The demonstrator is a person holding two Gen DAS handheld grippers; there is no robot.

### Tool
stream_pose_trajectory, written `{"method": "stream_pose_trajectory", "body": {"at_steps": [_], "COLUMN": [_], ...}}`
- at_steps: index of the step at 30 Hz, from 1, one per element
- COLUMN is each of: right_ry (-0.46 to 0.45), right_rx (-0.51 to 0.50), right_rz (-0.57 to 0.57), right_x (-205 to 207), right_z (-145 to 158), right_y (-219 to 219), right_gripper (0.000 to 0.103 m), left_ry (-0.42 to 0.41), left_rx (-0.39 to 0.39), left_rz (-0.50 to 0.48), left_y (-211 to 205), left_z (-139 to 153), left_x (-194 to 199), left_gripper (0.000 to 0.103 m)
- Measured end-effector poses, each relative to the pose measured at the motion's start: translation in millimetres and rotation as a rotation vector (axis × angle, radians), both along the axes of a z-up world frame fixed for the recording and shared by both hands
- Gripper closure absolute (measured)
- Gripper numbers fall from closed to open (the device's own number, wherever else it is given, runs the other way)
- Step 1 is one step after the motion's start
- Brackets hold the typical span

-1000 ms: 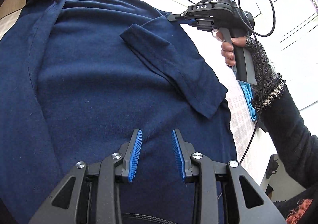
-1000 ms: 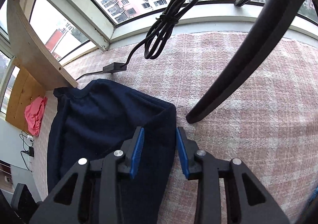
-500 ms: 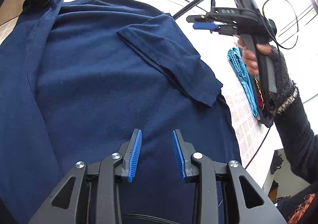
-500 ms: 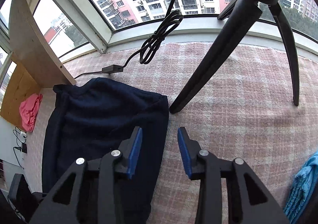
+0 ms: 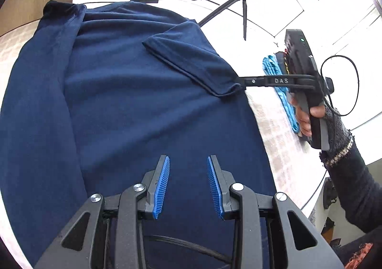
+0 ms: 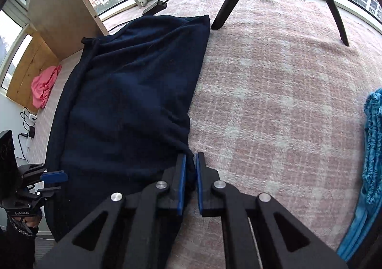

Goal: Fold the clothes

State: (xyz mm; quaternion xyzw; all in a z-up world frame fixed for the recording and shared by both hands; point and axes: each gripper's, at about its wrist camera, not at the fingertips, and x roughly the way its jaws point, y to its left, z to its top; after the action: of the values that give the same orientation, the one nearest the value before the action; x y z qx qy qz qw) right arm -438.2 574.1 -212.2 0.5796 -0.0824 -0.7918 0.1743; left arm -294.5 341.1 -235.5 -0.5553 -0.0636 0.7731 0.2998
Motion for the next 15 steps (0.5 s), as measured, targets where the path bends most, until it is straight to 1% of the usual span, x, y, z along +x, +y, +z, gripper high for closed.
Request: {"method": "stream_pose_trajectory", "body": {"at_steps": [1,3,5,6,7,9,10,13,14,15], "right_ry": [0.003,0.010,0.021,0.034,0.041,0.052,0.056,0.050,0.060,0.071], "right_rx": [-0.016,-0.047,-0.080,-0.093,-0.085,-0.051,-0.054,-0.097,-0.130,-0.162], "right_rz": [0.003,0.008,0.011,0.007,0.003,-0.008,-0.011,-0.043,-0.060,-0.077], "right_x": [7,22,38,51,64,93,108,153,170,186], "right_z": [7,20,34,41,47,56,61,78,88,99], "right_y": [0,1,3,5,7,11,14,29,40,50], "right_gripper": [0.088,0.083,0.068,0.066,0.063,0.063,0.063,0.063,0.063,0.063], "left_ry": [0.009,0.035,0.058,0.055,0.051,0.042,0.050,0.093,0.092,0.076], "left_rx": [-0.001,-0.008,-0.013,-0.001,0.013,0.039,0.026,-0.045,-0.063,-0.060], "left_rz": [-0.010,-0.043,-0.074,-0.087,-0.100,-0.125,-0.146,-0.253,-0.277,-0.299], "left_y": [0,3,7,12,17,26,37,75,84,89], "left_z": [7,19,28,28,27,25,22,8,3,-1], "left_x": [16,59,106,131,155,204,229,294,311,326], "left_gripper": [0.072,0.072,0.067,0.067,0.067,0.067,0.067,0.066,0.066,0.066]}}
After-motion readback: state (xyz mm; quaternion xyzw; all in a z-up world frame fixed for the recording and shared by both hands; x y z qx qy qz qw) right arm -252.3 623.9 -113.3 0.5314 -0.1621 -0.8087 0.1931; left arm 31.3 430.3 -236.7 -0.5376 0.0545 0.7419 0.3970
